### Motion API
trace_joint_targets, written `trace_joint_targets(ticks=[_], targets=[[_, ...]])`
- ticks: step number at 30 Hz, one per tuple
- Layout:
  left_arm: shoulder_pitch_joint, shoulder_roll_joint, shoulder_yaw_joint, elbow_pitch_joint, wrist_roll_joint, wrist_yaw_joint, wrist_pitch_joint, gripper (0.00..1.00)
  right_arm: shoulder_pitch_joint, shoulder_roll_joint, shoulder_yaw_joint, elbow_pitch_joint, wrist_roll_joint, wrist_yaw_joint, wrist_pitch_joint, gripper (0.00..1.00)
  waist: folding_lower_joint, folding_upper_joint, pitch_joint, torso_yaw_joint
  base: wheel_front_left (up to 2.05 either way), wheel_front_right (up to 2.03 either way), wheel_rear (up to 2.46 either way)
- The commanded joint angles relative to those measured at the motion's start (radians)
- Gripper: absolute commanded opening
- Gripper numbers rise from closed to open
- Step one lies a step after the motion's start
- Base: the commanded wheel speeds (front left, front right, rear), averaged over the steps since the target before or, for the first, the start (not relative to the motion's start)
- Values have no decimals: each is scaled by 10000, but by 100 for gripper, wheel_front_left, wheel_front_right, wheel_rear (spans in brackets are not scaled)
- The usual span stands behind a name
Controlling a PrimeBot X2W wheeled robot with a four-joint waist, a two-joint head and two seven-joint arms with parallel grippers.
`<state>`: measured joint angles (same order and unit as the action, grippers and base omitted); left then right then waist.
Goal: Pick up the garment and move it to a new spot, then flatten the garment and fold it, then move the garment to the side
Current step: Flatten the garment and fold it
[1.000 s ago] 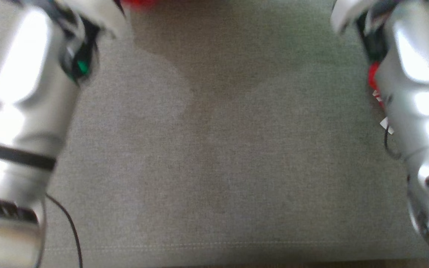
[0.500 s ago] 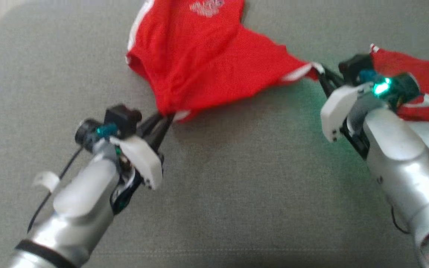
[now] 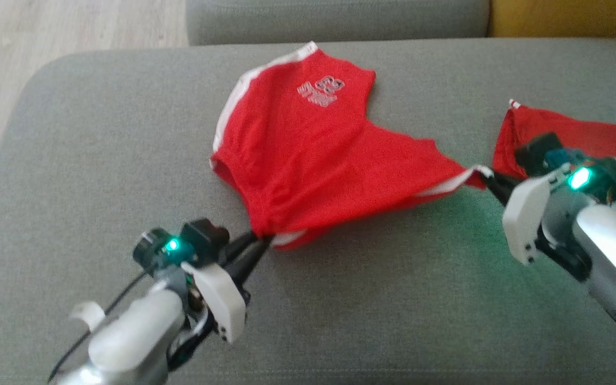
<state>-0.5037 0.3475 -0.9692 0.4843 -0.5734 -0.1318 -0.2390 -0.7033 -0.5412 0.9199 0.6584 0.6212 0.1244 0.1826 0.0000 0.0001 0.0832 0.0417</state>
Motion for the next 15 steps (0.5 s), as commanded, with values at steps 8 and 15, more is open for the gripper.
trace_joint_targets(ticks=[8,15], targets=[[891,754,-84,-1983,-207,381,644,0,1080,-1997,658,-2534,1204,63,1125,0,0,-1,-744,-187,0,0,0],[1856,1099,-411,-3962,-413,896,1337,0,2089,-3854,333,-4611,2331,63,2345,0,0,-1,-913,-126,0,0,0]])
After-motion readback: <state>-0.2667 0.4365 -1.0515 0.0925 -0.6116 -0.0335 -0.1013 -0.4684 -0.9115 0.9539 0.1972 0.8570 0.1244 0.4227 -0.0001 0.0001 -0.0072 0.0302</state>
